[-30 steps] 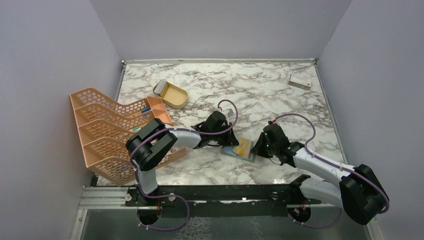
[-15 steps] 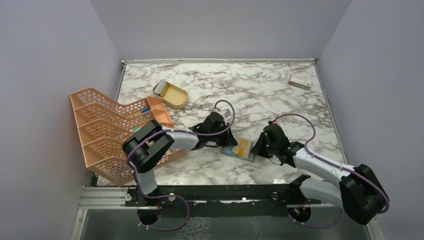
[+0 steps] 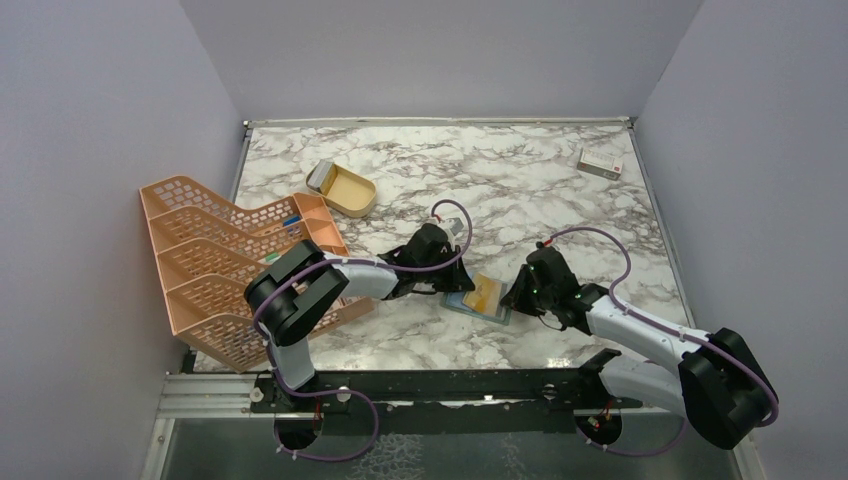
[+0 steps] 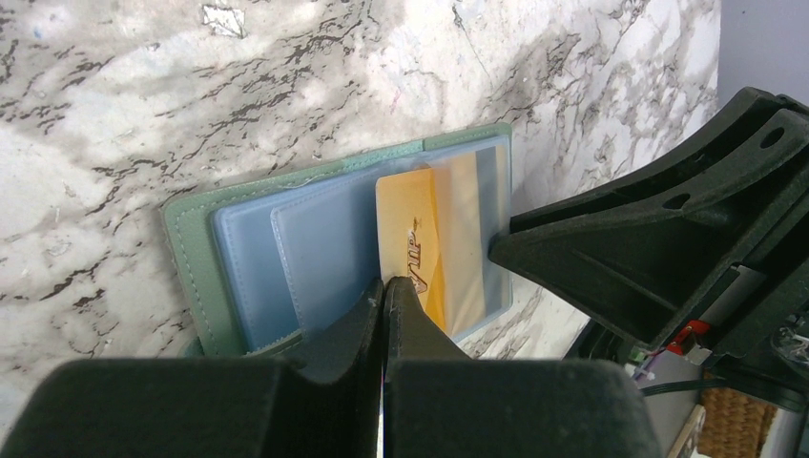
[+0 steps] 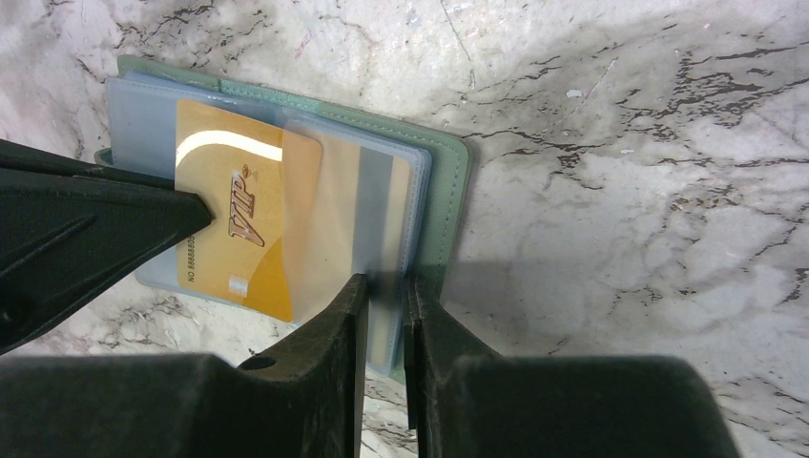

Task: Put the credit cards into the card holder
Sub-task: Insert the credit card into the card holder.

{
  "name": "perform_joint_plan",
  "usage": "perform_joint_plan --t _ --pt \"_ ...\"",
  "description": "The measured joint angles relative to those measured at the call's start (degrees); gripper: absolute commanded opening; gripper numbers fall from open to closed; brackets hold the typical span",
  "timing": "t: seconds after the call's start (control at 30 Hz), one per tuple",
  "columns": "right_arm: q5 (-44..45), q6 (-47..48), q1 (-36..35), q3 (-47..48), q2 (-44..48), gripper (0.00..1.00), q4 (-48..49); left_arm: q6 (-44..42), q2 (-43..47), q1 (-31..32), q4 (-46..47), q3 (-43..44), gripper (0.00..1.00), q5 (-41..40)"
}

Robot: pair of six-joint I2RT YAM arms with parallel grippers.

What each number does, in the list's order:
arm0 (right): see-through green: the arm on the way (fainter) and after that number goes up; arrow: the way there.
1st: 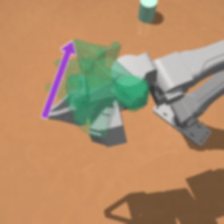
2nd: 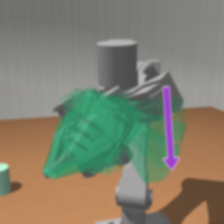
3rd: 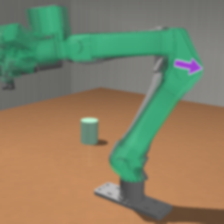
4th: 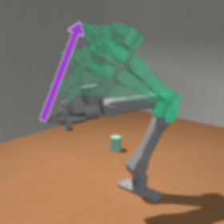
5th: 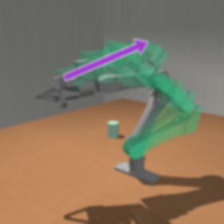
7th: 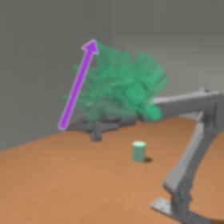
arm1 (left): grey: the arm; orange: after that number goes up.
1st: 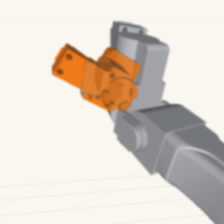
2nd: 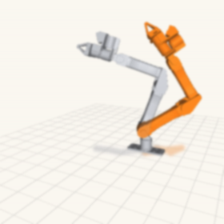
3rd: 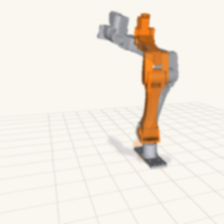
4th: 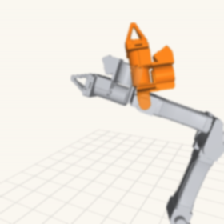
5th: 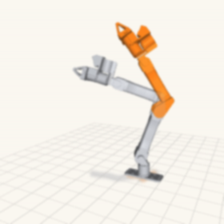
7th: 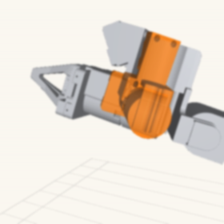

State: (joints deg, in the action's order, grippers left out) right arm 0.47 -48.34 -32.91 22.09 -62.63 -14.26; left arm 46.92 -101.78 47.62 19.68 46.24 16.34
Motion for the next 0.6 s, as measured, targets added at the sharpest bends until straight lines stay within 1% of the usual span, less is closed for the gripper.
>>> perform_joint_plan --t 0.23,0.4,0.6 --pt "-0.11 -0.09 0.0 -0.04 0.0 0.17 0.11 -0.52 0.0 -0.02 -1.09 0.72 0.0 -0.09" --pt "-1.29 -1.4 0.02 -1.09 0.02 0.17 2.4 3.39 -0.26 0.13 1.77 -0.74 0.0 -0.31" --pt "-1.86 -2.97 0.39 -1.84 -0.28 0.17 3.58 8.37 -2.84 0.44 6.54 -1.9 0.0 -1.14"
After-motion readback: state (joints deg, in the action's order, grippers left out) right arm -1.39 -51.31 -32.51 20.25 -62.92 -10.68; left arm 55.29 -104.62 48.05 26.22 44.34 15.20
